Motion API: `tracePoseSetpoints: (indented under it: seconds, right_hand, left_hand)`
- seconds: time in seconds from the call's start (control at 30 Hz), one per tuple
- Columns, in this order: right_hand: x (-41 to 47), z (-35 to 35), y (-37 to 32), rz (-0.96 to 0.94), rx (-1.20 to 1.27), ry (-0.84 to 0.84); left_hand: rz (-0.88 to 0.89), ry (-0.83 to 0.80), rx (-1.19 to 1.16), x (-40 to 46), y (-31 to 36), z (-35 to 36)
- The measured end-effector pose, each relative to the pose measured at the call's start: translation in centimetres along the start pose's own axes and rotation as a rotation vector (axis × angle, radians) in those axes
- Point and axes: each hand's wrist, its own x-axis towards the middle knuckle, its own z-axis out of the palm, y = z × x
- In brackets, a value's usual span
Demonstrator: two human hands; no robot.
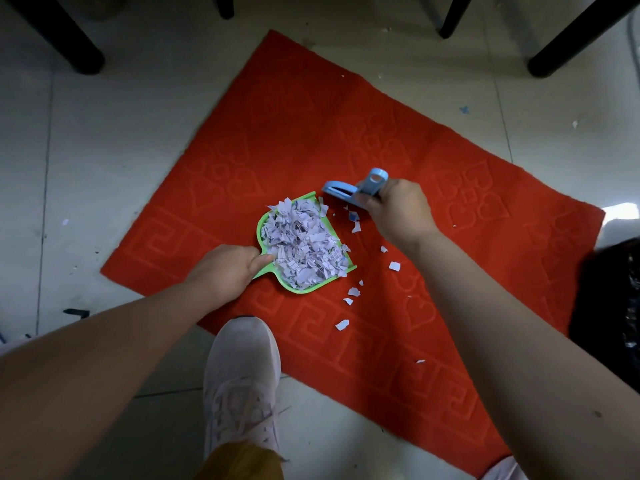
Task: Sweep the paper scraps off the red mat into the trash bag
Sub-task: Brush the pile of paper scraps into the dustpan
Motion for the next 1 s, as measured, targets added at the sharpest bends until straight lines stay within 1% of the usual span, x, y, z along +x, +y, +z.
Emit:
tracePoseSetpoints:
  seconds: [0.07,0.13,0.2,0.23,0.33,0.43,0.5,0.57,0.63,0.7,0.77,0.83,0.93,1.0]
  right_hand:
    - [-0.2,-0.8,0.1,0.018,0.095,0.044]
    - [0.5,-2.1,0.4,0.056,0.162,0.157]
    - [1.5,-3.2,0.4,0.108,0.140,0.243]
    - [1.9,-3.5,0.4,0.129,0.110,0.256]
    - [2.3,-2.9,0.0,0.135,0.035,0.183]
    - [1.2,-1.1,-0.7,0.069,0.003,0.053]
    - [0.3,-0.4,-1.1,0.041,0.020,-0.005]
    - [-0.5,-0.4,-1.2,0.025,0.072,-0.008]
    - [-1.1,-1.0,-0.8,0.034,0.130,0.047]
    - [-1.6,-1.8,0.0,0.090,0.158,0.161]
    - [-2.0,-2.6,1.1,0.197,0.175,0.282]
    - [-2.7,-3.1,2.2,0.322,0.151,0.361]
    - [-4.3,-2.7,3.4,0.468,0.068,0.410]
    - [-5.0,-1.5,3.2,0.502,0.103,0.401]
  left_hand:
    - [-0.001,-0.003,-0.007,0.1,0.0,0.0]
    - [0.006,0.002,-0.005,0.1,0.0,0.0]
    - [0.011,0.010,-0.007,0.0,0.0,0.1]
    - [0.011,0.011,-0.015,0.0,0.0,0.1]
    - [0.003,0.008,-0.029,0.2,0.1,0.1]
    - [0.011,0.011,-0.020,0.5,0.3,0.1]
    - [0.015,0.014,-0.018,0.6,0.3,0.1]
    - [0.013,0.014,-0.028,0.6,0.2,0.0]
    - [0.012,0.015,-0.036,0.6,0.3,-0.1]
    - [0.009,0.013,-0.031,0.6,0.4,-0.2]
    - [0.006,0.004,-0.019,0.7,0.5,-0.3]
    - [0.010,-0.004,-0.007,0.9,0.8,-0.4]
    - [0.019,-0.007,-0.014,1.2,1.0,-0.4]
    - [0.025,-0.007,-0.017,1.3,1.0,-0.4]
